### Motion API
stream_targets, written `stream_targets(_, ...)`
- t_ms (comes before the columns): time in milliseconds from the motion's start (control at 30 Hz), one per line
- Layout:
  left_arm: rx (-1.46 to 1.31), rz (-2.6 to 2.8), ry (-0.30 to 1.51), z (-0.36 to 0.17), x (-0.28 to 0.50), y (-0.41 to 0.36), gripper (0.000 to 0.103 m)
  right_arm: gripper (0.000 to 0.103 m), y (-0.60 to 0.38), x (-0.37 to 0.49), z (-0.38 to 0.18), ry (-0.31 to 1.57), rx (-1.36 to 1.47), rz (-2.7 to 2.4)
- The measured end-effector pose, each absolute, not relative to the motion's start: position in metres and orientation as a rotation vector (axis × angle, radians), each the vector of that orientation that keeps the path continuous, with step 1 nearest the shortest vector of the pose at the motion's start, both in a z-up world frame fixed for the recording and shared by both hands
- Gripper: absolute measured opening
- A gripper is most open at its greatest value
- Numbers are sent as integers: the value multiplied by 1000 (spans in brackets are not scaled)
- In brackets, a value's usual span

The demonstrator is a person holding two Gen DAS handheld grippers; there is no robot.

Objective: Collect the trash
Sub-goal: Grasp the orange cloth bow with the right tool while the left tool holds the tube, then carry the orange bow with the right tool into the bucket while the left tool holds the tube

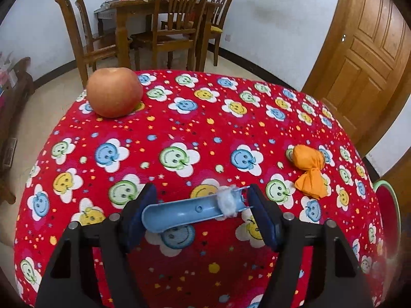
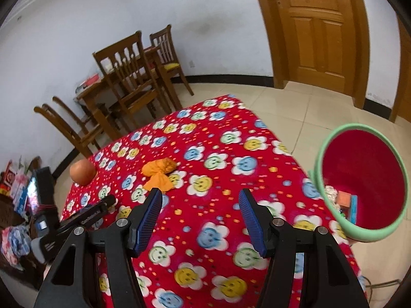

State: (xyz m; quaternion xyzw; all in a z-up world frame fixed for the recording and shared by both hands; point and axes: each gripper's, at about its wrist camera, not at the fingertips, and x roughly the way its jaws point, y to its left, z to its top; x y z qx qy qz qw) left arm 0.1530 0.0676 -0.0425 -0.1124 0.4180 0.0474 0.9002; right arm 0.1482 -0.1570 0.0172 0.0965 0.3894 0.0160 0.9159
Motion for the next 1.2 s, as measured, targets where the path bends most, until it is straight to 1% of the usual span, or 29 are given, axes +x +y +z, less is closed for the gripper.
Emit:
stream_targets(300,-237,148,811,-31,142,82,72,63,-113,194,-17,883,124,69)
stream_targets(533,-250,159,815,-32,142,85,72,63,-93,223,-45,933,88,80)
stream_targets(767,-245,154,819,-34,142,82,72,62,-82,238,-58,949,56,68)
stream_targets(833,-247,150,822,-35,142,80,72,49,-80,241,-62,953,43,69)
stream_targets(867,-245,147,822,-35,142,80,72,46,-79,242,-63,953,35,65)
stream_targets(933,-243,145,819,-35,141,78,72,22,-80,241,-63,941,30,68)
stream_targets(967,-242,145,818,-36,141,78,72,18,-81,241,-63,943,41,80)
stream_targets(1033,-242,141,818,-35,140,77,72,12,-84,240,-63,945,63,94)
stream_targets(1200,-236,128,810,-33,138,73,72,9,-89,232,-58,934,100,102)
